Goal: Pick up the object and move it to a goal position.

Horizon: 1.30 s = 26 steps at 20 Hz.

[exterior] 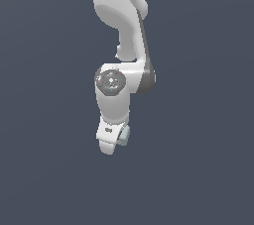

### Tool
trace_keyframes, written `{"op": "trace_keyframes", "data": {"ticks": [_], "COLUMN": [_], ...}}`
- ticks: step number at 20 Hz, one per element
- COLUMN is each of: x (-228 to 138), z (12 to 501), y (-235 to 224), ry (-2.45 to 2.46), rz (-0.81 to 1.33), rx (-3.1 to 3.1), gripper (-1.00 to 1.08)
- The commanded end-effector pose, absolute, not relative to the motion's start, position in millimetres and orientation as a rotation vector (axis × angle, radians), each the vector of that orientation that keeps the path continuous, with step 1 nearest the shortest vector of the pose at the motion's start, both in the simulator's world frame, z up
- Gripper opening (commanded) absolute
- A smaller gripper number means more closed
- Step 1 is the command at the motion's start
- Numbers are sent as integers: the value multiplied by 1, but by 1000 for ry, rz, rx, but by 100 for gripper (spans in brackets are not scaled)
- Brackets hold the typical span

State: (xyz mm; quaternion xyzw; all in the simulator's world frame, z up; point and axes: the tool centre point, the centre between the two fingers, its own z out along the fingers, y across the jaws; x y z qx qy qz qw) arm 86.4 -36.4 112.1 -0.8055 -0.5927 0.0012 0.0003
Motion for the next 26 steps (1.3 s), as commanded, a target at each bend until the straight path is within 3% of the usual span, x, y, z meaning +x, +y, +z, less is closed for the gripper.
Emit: {"op": "trace_keyframes", "data": {"ticks": [1,16,26], "x": [79,25,10], "z": [132,272,321], "y": [-30,15,31], "ry": [-1863,-1864,-1863], "rz": [3,3,1], "rx": [-2531,-2531,-2530], "gripper": [-100,-100,-100]}}
